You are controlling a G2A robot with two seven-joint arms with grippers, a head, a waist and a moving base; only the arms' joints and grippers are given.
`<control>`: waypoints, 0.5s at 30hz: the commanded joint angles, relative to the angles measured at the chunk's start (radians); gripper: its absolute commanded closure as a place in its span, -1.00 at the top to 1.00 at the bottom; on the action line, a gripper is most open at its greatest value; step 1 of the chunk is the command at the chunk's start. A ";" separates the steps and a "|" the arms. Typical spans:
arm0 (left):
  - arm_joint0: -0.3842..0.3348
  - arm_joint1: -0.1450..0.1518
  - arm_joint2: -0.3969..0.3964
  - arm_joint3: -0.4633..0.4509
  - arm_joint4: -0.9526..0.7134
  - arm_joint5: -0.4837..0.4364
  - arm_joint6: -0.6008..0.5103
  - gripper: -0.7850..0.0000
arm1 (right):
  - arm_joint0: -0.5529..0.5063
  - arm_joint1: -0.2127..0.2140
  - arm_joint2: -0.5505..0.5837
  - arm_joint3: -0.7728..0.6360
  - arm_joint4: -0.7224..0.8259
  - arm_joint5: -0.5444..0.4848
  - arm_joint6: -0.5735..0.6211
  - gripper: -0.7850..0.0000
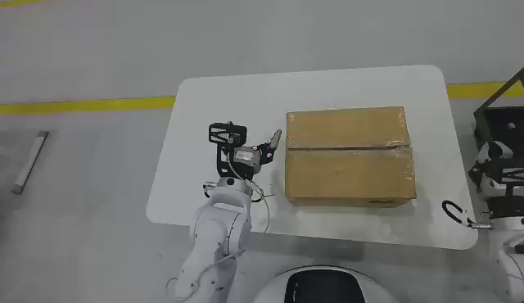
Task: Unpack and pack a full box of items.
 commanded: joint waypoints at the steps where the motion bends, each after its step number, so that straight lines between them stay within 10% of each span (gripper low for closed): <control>1: 0.000 0.000 0.000 0.000 0.000 0.000 0.000 1.00 | 0.007 -0.002 -0.009 0.006 -0.009 0.007 0.002 -1.00; 15: 0.000 0.000 0.000 0.000 0.000 0.000 0.000 1.00 | 0.003 -0.022 -0.082 0.028 0.018 -0.002 0.009 -1.00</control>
